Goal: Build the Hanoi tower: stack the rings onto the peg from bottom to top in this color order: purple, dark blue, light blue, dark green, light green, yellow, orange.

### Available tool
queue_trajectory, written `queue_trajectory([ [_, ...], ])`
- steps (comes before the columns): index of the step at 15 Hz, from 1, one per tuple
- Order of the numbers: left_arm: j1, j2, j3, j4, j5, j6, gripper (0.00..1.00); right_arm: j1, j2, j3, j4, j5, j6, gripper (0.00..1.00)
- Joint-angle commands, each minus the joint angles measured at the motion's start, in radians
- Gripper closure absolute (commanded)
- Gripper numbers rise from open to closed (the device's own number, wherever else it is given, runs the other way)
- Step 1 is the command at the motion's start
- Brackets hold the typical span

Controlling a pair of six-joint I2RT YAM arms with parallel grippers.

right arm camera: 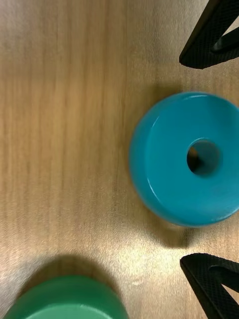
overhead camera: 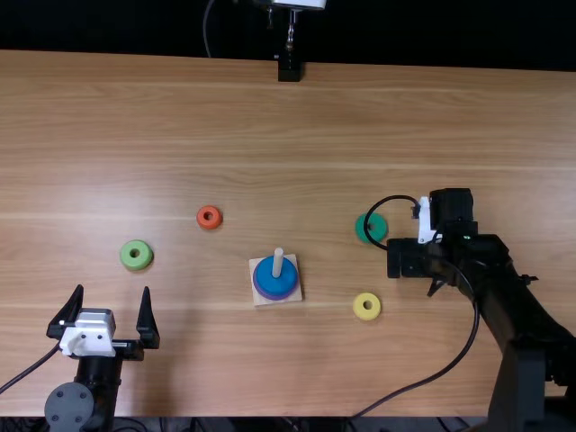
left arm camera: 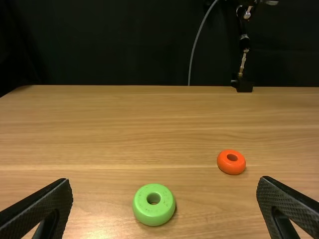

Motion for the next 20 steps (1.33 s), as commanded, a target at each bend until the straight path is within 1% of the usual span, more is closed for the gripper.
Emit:
queue_trajectory([
  [1, 0.009, -0.012, -0.017, -0.014, -0.001, 0.009, 0.0, -0.003, 0.016, 0.032, -0.001, 0.005, 0.003, 0.0],
  [4, 0.009, -0.012, -0.017, -0.014, -0.001, 0.009, 0.0, -0.003, 0.016, 0.032, -0.001, 0.005, 0.003, 0.0],
  [5, 0.009, -0.012, -0.017, -0.014, -0.001, 0.009, 0.0, -0.003, 0.016, 0.03, 0.0, 0.005, 0.003, 0.25],
  [6, 0.009, -0.012, -0.017, -0.014, -0.001, 0.009, 0.0, -0.005, 0.016, 0.025, 0.004, 0.003, 0.001, 0.57],
  [7, 0.009, -0.012, -0.017, -0.016, -0.001, 0.009, 0.0, -0.003, 0.016, 0.021, 0.004, 0.003, -0.002, 0.83],
  [8, 0.009, -0.012, -0.017, -0.014, -0.001, 0.009, 0.0, -0.005, 0.015, 0.019, 0.004, 0.001, -0.004, 0.98],
  [9, 0.009, -0.012, -0.017, -0.014, -0.001, 0.009, 0.0, -0.005, 0.015, 0.019, 0.004, -0.001, -0.006, 1.0],
  [11, 0.009, -0.012, -0.017, -0.014, -0.001, 0.009, 0.0, -0.005, 0.015, 0.027, 0.002, -0.002, -0.006, 1.0],
  [14, 0.009, -0.012, -0.017, -0.014, -0.001, 0.009, 0.0, -0.003, 0.012, 0.064, -0.011, 0.001, -0.01, 1.0],
  [17, 0.009, -0.012, -0.017, -0.014, -0.001, 0.009, 0.0, 0.009, 0.006, 0.167, -0.178, 0.003, -0.011, 1.0],
  [20, 0.009, -0.012, -0.017, -0.014, -0.001, 0.009, 0.0, 0.092, 0.004, 0.266, -0.344, 0.001, -0.011, 1.0],
])
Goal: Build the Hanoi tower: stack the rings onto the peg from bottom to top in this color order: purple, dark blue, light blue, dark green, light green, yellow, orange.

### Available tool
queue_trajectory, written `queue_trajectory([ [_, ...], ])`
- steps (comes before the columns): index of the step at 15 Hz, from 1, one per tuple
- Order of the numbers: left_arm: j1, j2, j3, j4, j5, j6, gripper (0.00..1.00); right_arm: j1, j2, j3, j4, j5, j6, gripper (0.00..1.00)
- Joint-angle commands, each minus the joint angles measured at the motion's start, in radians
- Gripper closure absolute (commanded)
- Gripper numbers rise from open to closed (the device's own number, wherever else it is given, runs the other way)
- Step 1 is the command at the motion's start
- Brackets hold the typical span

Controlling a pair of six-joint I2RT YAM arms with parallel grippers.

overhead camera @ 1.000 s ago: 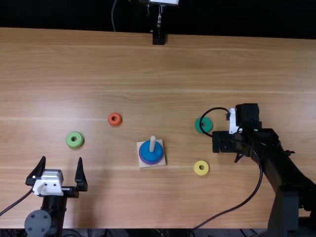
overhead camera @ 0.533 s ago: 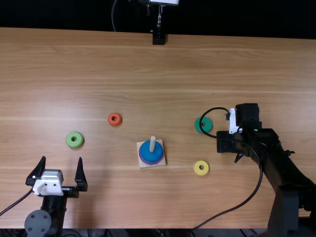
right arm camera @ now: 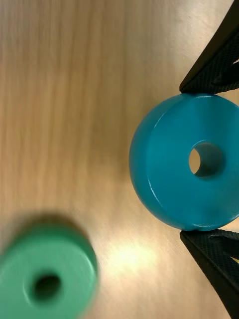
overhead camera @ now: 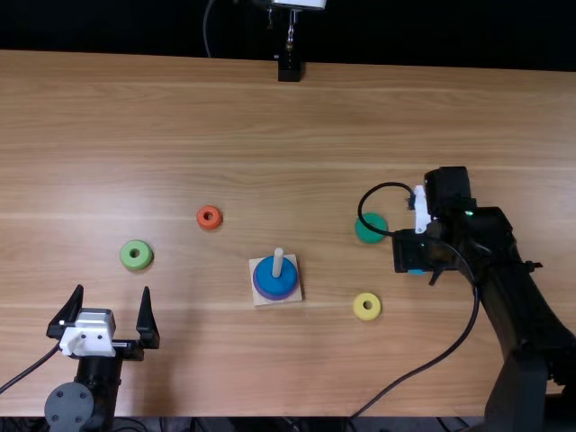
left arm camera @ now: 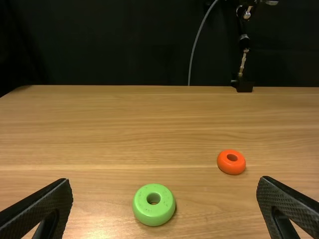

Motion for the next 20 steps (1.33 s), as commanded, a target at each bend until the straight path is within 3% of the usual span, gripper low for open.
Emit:
queue_trajectory([
  [1, 0.009, -0.012, -0.017, -0.014, -0.001, 0.009, 0.0, 0.047, -0.003, 0.087, -0.059, -0.004, -0.006, 1.0],
  [7, 0.009, -0.012, -0.017, -0.014, -0.001, 0.009, 0.0, 0.222, -0.045, 0.375, -0.4, -0.011, -0.004, 1.0],
  [13, 0.009, -0.012, -0.017, -0.014, -0.001, 0.009, 0.0, 0.361, -0.042, 0.532, -0.403, -0.011, -0.002, 1.0],
  [17, 0.009, -0.012, -0.017, -0.016, -0.001, 0.009, 0.0, 0.401, -0.039, 0.572, -0.402, -0.013, -0.004, 1.0],
  [20, 0.009, -0.012, -0.017, -0.014, -0.001, 0.009, 0.0, 0.447, -0.039, 0.607, -0.402, -0.028, 0.002, 1.0],
])
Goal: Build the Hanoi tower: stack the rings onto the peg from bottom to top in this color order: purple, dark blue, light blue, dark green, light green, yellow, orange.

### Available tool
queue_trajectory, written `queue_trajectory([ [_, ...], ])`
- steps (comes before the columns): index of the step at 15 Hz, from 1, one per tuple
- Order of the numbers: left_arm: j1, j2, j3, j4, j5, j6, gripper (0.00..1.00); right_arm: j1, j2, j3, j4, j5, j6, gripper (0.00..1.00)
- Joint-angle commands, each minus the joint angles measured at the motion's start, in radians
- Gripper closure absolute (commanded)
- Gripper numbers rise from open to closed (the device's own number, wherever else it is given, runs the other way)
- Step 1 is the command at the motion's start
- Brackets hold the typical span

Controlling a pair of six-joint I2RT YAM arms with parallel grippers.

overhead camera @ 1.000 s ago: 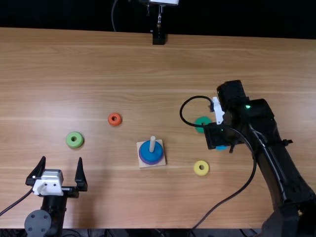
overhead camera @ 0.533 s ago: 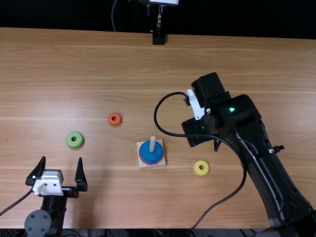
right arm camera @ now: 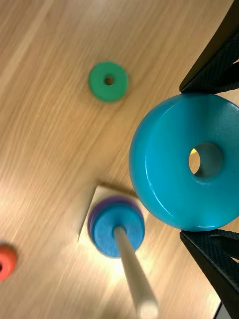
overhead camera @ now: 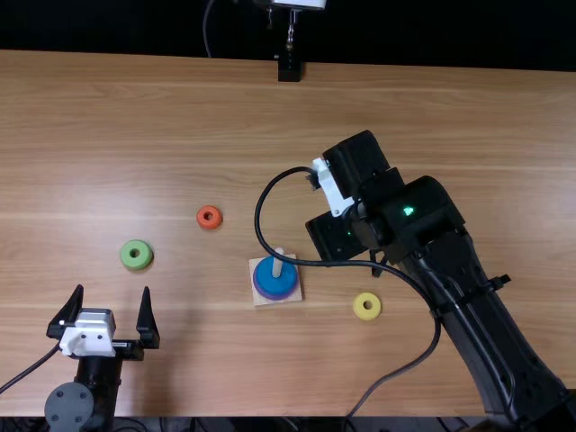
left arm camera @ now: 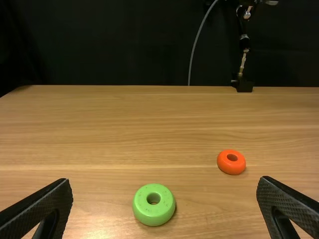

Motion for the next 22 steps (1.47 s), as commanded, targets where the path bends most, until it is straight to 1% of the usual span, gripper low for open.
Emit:
queue_trajectory([
  [1, 0.009, -0.012, -0.017, -0.015, -0.001, 0.009, 0.0, 0.04, -0.022, 0.038, 0.002, -0.023, 0.0, 1.0],
  [2, 0.009, -0.012, -0.017, -0.015, -0.001, 0.009, 0.0, 0.057, -0.021, 0.041, 0.003, -0.026, 0.002, 1.0],
  [7, 0.009, -0.012, -0.017, -0.015, -0.001, 0.009, 0.0, 0.118, -0.022, 0.07, 0.007, -0.028, 0.009, 1.0],
  [8, 0.009, -0.012, -0.017, -0.015, -0.001, 0.009, 0.0, 0.123, -0.021, 0.07, 0.009, -0.036, 0.013, 1.0],
  [9, 0.009, -0.012, -0.017, -0.015, -0.001, 0.009, 0.0, 0.129, -0.022, 0.072, 0.011, -0.05, 0.013, 1.0],
  [10, 0.009, -0.012, -0.017, -0.015, -0.001, 0.009, 0.0, 0.132, -0.021, 0.072, 0.013, -0.052, 0.013, 1.0],
  [17, 0.009, -0.012, -0.017, -0.015, -0.001, 0.009, 0.0, 0.17, -0.018, 0.07, 0.016, -0.054, 0.013, 1.0],
  [22, 0.009, -0.012, -0.017, -0.015, -0.001, 0.009, 0.0, 0.176, -0.016, 0.07, 0.018, -0.054, 0.013, 1.0],
])
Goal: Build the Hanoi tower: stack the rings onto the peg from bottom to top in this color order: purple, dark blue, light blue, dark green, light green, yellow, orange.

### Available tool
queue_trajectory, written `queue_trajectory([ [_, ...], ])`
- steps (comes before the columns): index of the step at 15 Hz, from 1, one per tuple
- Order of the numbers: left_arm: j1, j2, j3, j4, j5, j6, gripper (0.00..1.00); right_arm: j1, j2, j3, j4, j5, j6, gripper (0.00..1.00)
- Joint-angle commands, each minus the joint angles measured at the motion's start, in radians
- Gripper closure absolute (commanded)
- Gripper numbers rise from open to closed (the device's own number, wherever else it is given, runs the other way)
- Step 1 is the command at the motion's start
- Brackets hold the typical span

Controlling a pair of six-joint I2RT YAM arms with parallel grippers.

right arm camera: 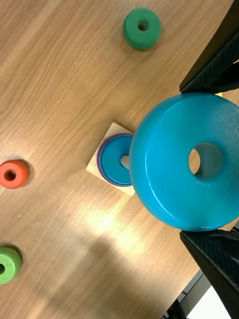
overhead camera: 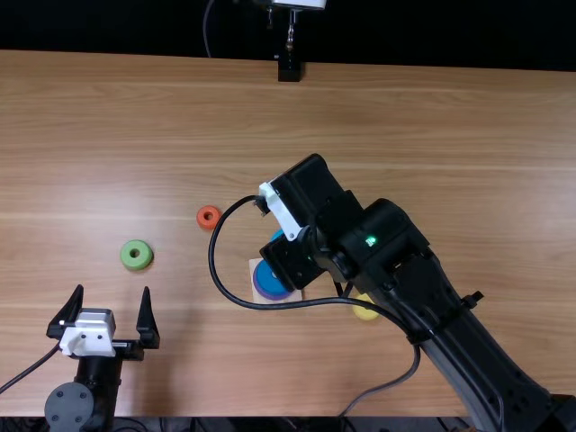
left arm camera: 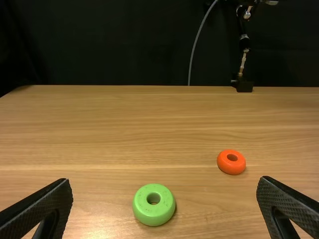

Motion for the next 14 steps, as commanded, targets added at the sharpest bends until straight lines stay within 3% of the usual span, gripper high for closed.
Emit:
queue_trajectory([
  [1, 0.009, -0.012, -0.017, -0.014, -0.001, 0.009, 0.0, 0.02, -0.016, 0.031, 0.004, -0.009, 0.006, 1.0],
  [14, 0.009, -0.012, -0.017, -0.014, -0.001, 0.009, 0.0, 0.018, 0.03, 0.016, 0.068, -0.009, 0.006, 1.0],
])
